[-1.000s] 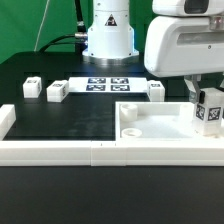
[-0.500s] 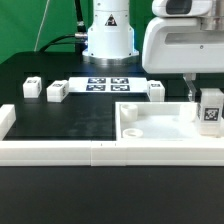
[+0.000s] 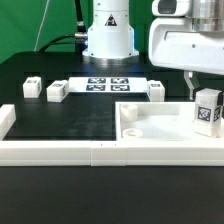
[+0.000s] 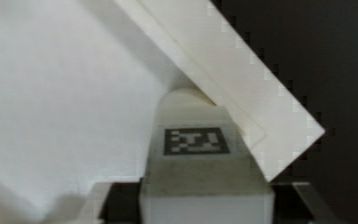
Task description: Assemble one leg
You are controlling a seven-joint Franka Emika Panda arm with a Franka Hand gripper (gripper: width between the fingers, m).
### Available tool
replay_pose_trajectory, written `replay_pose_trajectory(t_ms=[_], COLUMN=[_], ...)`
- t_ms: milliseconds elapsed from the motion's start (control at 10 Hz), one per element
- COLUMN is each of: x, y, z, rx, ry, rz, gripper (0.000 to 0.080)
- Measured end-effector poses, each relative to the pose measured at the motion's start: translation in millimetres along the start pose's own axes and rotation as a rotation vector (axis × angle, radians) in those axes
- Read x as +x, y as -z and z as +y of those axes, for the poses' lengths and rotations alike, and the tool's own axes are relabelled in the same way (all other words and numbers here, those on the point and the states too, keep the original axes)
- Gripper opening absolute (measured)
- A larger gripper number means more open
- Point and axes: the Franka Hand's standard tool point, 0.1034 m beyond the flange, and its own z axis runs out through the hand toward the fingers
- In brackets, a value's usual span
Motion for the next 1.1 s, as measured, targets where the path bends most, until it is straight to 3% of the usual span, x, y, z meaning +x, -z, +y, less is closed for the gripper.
replay_pose_trajectory(t_ms=[500,600,700,800,900,1100], x=[1.8,1.7,1.6,0.9,-1.1,-1.4], y=[-0.5,-0.6,-0.6,-0.7,-1.3,-2.4], z=[0.4,0.4,0.4,0.0,-0.8,-0.6], rx=[0.012,0.012,0.012,0.012,0.011,0.012], ry=[-0.335,-0.319,-0.301,-0.223,-0.189,0.063], rz=[-0.022,-0.022,-0.021,-0.020,-0.020,-0.016], gripper=[0.0292,0.0374,0.0374,0.0555,0.0620,0.0643])
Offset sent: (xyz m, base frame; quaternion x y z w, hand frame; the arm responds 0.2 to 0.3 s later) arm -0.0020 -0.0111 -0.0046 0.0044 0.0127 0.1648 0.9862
